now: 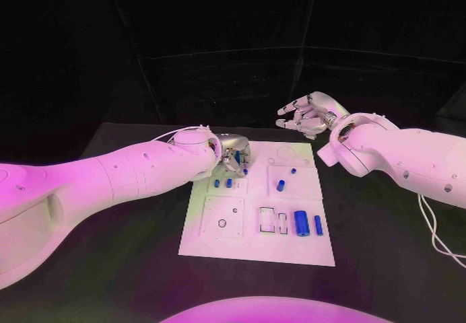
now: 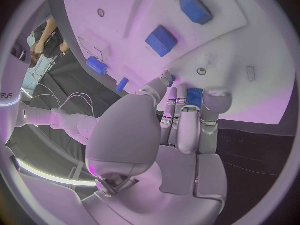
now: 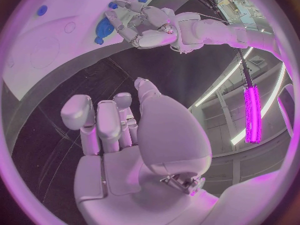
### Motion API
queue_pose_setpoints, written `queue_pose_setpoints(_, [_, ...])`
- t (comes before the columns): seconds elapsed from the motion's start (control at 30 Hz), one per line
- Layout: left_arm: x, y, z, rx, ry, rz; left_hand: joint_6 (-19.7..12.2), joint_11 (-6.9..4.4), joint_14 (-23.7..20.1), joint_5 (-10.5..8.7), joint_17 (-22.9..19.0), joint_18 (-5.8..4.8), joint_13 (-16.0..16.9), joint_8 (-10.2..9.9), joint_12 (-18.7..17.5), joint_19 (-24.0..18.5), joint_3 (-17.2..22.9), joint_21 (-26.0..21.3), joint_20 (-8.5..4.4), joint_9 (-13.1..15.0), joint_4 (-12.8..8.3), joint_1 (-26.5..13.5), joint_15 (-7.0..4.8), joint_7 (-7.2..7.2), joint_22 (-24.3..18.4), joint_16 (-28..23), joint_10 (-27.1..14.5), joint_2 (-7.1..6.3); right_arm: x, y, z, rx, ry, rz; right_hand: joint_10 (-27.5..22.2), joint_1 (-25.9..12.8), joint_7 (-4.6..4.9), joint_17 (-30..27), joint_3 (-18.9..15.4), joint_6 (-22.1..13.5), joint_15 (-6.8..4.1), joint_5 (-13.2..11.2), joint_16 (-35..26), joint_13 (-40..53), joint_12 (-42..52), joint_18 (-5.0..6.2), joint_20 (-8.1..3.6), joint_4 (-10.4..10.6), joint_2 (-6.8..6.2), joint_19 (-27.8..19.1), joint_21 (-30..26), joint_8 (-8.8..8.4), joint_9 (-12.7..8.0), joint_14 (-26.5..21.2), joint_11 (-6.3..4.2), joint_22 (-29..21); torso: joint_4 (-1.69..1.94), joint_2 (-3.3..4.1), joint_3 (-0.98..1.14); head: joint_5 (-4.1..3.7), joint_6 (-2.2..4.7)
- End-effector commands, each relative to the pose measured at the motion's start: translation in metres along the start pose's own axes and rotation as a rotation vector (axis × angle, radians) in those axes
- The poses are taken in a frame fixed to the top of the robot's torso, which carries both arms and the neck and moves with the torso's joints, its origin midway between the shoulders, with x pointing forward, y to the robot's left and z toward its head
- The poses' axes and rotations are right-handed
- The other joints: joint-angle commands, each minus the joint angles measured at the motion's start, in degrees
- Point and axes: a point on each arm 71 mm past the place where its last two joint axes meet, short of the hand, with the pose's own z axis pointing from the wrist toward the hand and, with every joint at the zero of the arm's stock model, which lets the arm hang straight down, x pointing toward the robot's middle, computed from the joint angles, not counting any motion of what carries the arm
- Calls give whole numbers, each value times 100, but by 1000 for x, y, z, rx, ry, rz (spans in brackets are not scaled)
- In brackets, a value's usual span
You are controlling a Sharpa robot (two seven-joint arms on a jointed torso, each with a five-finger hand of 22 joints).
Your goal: Assemble the parts on the task board
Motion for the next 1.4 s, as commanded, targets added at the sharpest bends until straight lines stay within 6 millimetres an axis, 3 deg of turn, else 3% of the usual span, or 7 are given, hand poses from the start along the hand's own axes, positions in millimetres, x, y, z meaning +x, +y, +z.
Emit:
queue_pose_setpoints(0.03, [1, 2, 0, -19, 27, 18, 68, -9, 100, -3, 2, -60, -24, -37, 4, 52, 39, 53, -17, -15, -48, -4, -41, -8, 51, 43, 76, 74, 0, 2, 1, -7, 0, -1, -22, 52, -32, -6, -16, -2, -35, 21, -34, -3, -22, 68, -18, -28, -9, -36, -34, 37, 0, 58, -2, -5, 2, -1, 3, -4, -6])
queue_pose_setpoints(0.2, [2, 1, 1, -15, 33, 19, 267, -74, 127, -4, -10, -93, -91, -26, -21, 123, 189, 204, -53, -29, -113, 33, -95, -80, 219, 54, 289, 154, 0, 2, 1, -8, 2, 0, -22, 52, -32, -6, -16, -2, -35, 21, -34, -3, -22, 68, -18, -28, -9, -36, -34, 37, 0, 58, -2, -5, -2, 0, 3, -8, -14])
queue_pose_setpoints(0.43, [2, -1, 1, -5, 36, 19, 324, -92, 138, -10, -56, -106, -172, -91, -124, 156, 267, 260, -80, -61, -143, -27, -111, -92, 288, 36, 388, 133, 1, 2, 1, -7, 4, 0, -22, 52, -32, -6, -16, -2, -35, 21, -34, -3, -22, 68, -18, -28, -9, -36, -34, 37, 0, 58, -2, -5, 0, -1, -2, -6, -24])
queue_pose_setpoints(0.77, [4, -1, 1, -12, 50, 19, 287, -70, 126, -29, -213, -127, -304, -278, -348, 191, 271, 323, -86, -137, -232, -151, -105, -76, 377, -36, 430, -65, 1, 3, 1, -9, 4, 0, -25, 95, -30, 7, -13, -8, -36, 87, -31, -10, -19, 67, -21, -38, 16, -29, -34, 39, -1, 62, -1, 1, 4, -4, 1, -12, -30])
queue_pose_setpoints(1.03, [4, -2, 1, -13, 47, 18, 35, -46, 126, -30, -286, -130, -328, -559, -525, 200, 247, 321, -73, -212, -296, -219, -88, -39, 396, -64, 393, -140, 1, 3, 2, -9, 6, 0, -29, 105, -30, 4, -13, -9, -36, 121, -36, -16, -21, 67, -21, -39, 21, -29, -37, 40, -1, 62, -2, -2, 0, 0, 1, -7, -31])
queue_pose_setpoints(1.4, [5, -6, 3, 1, 47, 18, 212, -50, 138, -26, -279, -136, -320, -545, -570, 219, 302, 344, -69, -181, -289, -242, -90, -50, 432, -48, 474, -18, 2, 3, 2, -8, 10, 1, -30, 110, -30, 8, -13, -9, -36, 137, -34, -20, -22, 66, -21, -38, 26, -27, -36, 41, -1, 63, -2, 1, -4, 0, 3, -9, -35])
